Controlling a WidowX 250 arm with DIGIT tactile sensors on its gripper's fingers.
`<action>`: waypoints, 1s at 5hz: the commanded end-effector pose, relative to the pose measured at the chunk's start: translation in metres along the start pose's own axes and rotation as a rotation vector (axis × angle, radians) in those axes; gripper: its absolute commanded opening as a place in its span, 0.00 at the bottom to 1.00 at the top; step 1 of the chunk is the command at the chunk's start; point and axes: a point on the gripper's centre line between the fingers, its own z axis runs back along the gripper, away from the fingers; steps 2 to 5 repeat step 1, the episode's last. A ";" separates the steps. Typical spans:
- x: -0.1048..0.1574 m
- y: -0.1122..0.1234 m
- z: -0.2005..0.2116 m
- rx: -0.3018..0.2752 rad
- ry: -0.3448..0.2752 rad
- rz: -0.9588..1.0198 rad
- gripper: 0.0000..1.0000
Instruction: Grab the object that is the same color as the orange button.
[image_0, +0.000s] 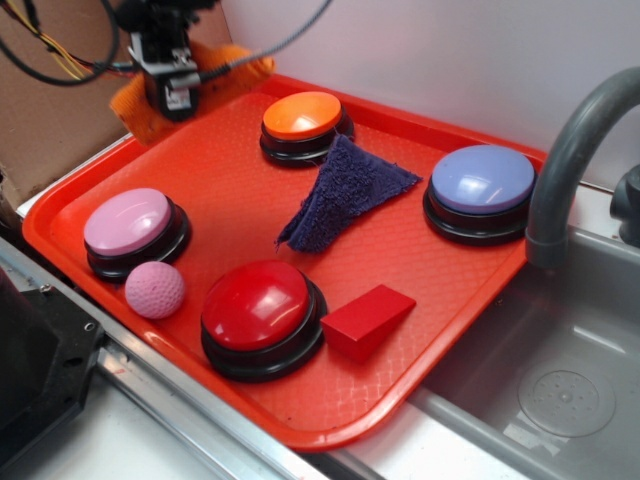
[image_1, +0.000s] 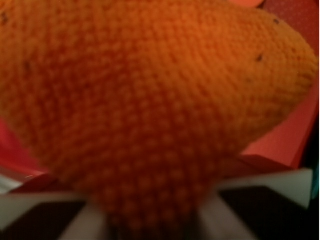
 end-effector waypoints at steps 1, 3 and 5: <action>-0.038 -0.038 0.038 -0.001 -0.089 0.123 0.00; -0.038 -0.038 0.038 -0.001 -0.089 0.123 0.00; -0.038 -0.038 0.038 -0.001 -0.089 0.123 0.00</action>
